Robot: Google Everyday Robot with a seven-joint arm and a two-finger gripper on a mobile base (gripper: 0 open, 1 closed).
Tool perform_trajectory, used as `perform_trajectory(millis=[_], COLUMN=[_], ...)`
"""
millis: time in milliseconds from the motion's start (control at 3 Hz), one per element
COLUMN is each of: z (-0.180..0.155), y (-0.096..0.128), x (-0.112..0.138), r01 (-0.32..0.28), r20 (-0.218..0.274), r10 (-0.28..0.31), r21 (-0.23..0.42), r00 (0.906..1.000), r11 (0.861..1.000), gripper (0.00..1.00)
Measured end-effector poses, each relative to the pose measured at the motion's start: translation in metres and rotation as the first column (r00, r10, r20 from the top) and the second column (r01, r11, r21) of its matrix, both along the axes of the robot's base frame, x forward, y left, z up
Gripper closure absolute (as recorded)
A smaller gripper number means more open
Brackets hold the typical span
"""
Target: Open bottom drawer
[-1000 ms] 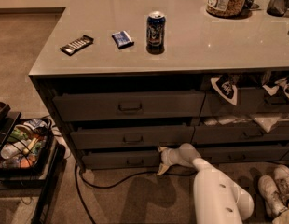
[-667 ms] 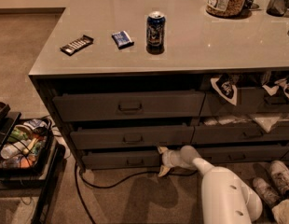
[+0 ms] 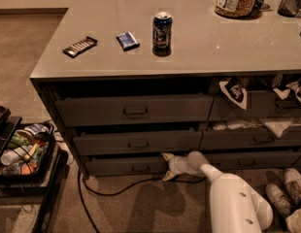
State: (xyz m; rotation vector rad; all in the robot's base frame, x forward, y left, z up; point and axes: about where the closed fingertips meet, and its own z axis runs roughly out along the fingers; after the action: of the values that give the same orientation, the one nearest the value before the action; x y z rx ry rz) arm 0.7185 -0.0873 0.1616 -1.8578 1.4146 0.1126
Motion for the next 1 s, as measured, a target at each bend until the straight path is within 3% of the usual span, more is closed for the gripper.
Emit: perform_trajectory(millis=[1000], z=[-0.0001], y=[0.0001], x=[-0.0001], r01=[0.000], r20=[0.000], r10=[0.000], r21=[0.000], r00=[1.0000], r11=[1.000], gripper=[0.88])
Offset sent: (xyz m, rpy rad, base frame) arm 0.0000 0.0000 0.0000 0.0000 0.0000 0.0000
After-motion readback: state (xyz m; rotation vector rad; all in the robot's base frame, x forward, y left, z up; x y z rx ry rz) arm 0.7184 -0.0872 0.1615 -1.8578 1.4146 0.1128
